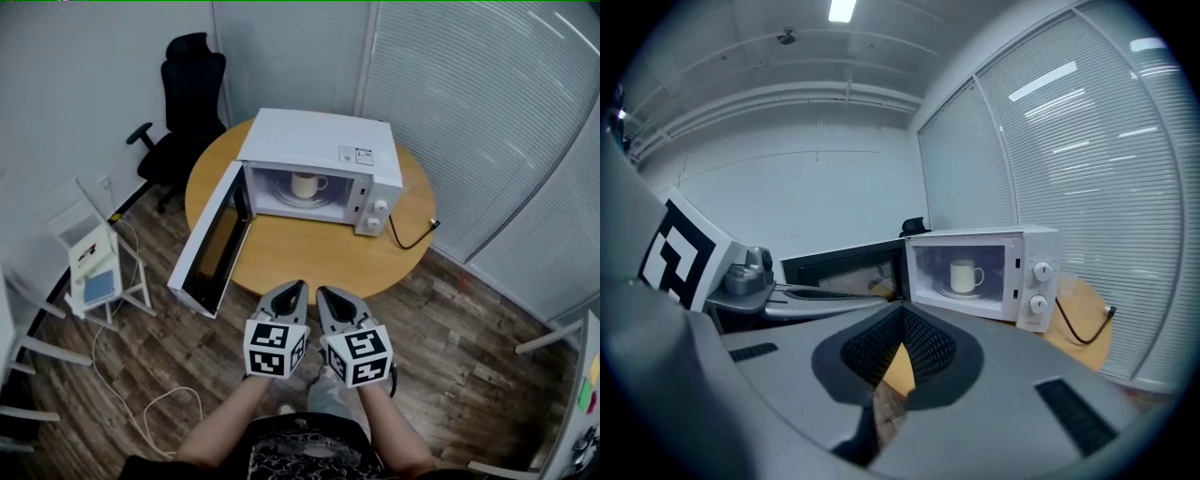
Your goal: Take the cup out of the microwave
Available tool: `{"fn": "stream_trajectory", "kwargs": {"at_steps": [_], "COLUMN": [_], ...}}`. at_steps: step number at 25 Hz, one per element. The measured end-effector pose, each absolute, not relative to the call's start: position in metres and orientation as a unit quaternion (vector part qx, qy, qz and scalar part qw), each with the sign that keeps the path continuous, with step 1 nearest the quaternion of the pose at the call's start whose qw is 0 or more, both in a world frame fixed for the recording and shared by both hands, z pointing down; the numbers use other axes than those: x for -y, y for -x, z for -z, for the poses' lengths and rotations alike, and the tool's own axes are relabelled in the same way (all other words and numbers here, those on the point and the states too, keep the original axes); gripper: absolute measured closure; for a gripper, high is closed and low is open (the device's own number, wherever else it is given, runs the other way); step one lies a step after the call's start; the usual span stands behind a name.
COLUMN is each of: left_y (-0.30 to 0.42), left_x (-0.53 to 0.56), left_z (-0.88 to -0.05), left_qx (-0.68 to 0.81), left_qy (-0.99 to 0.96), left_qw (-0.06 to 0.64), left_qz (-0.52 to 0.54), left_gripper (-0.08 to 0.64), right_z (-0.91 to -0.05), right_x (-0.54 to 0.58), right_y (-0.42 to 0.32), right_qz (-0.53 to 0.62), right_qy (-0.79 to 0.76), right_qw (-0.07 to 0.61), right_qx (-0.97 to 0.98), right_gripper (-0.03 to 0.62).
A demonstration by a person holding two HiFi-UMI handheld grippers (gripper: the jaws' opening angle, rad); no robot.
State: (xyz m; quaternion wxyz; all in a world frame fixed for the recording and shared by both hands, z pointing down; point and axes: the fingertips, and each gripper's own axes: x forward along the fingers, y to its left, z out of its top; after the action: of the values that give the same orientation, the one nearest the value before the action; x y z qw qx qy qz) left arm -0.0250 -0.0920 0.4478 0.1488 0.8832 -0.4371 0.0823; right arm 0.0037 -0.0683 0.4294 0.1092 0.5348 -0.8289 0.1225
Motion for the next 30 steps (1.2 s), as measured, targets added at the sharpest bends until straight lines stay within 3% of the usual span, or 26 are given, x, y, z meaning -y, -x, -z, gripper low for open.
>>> {"fn": "stream_trajectory", "kwargs": {"at_steps": [15, 30], "left_y": [-0.052, -0.072], "left_x": [0.217, 0.283], "left_z": [-0.456, -0.469], "left_qx": [0.473, 0.509], "left_qy": [-0.865, -0.847], "left_qw": [0.148, 0.134], "left_qz": [-0.081, -0.079], "left_gripper": [0.551, 0.549], "right_z": [-0.428, -0.428], "right_x": [0.195, 0.248], "right_y": [-0.080, -0.104], "right_qz": [-0.124, -0.106], "right_qy": [-0.491, -0.453], "right_qw": [0.103, 0.107], "right_qx": [0.856, 0.879], "right_gripper": [0.577, 0.577]}}
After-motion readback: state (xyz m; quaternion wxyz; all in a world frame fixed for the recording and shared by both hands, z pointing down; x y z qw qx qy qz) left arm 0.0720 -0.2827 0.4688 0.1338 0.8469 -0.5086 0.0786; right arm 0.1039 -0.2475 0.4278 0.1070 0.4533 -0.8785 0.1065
